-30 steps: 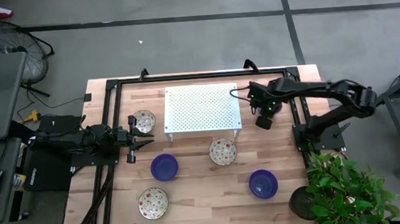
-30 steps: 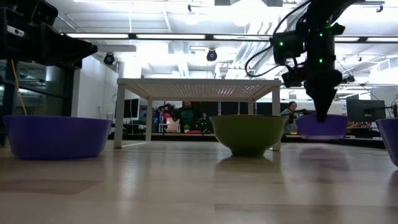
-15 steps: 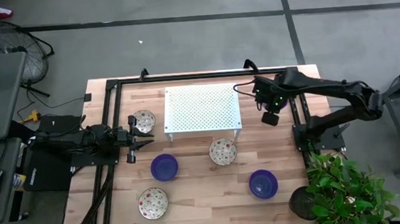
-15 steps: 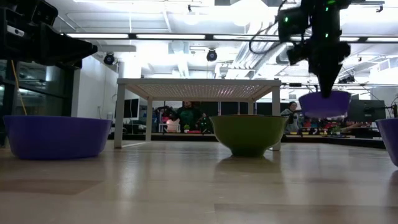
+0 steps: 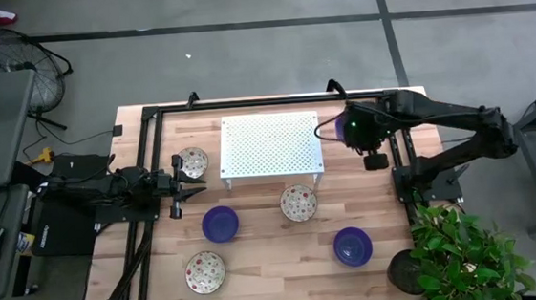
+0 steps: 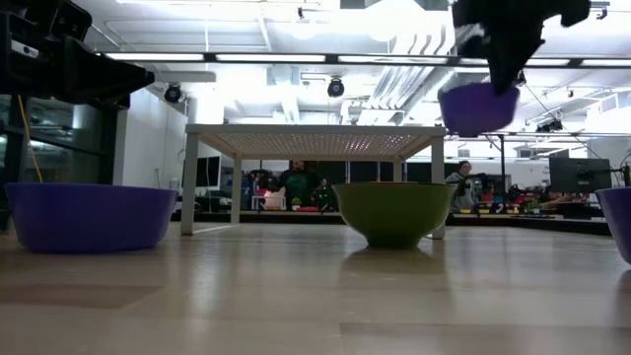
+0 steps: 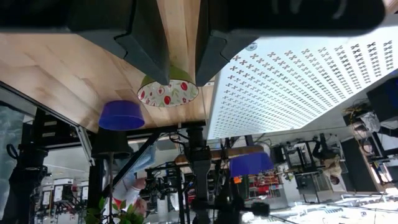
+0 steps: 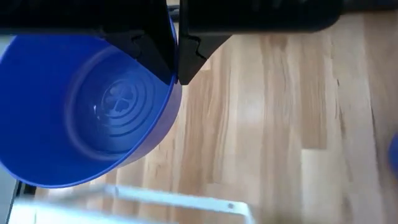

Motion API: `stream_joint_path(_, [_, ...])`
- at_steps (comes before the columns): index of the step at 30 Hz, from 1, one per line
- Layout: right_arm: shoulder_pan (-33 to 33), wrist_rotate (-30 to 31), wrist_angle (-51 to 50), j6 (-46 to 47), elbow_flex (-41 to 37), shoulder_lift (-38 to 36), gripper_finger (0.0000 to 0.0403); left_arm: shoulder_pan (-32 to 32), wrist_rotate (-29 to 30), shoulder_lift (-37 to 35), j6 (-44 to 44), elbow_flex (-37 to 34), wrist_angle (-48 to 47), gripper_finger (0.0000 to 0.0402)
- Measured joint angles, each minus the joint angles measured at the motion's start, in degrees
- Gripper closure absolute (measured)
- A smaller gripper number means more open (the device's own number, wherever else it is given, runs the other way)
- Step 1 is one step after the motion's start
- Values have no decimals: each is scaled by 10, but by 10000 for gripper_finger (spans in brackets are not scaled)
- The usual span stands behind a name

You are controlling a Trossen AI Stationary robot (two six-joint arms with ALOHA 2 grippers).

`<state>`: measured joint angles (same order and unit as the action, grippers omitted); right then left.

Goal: Pick & Place Mini bowls
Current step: Put the top right blue bowl on the shelf

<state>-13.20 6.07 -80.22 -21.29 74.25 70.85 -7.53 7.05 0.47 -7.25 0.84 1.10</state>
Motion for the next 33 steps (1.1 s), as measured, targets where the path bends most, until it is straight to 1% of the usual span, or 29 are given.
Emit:
stream_joint_path(4, [28,1,-10,-74,26,12,403,0,0,0,0,0,0,330])
stream_joint_path(8, [43,21,-11,-129,52,39,403,0,0,0,0,0,0,330])
stream_joint_path(12, [50,48,-9,-139,93,90,403,0,0,0,0,0,0,330])
stream_joint_path(16, [50,51,-9,-152,138,144,403,0,0,0,0,0,0,330])
stream_joint_path(20, [50,50,-9,-148,180,193,403,0,0,0,0,0,0,330])
stream_joint_path(25, [50,50,-8,-132,221,232,403,0,0,0,0,0,0,330])
stream_joint_path(28, [53,49,-4,-96,236,250,403,0,0,0,0,0,0,330])
stream_joint_path(33, [59,38,6,-2,247,272,403,0,0,0,0,0,0,330])
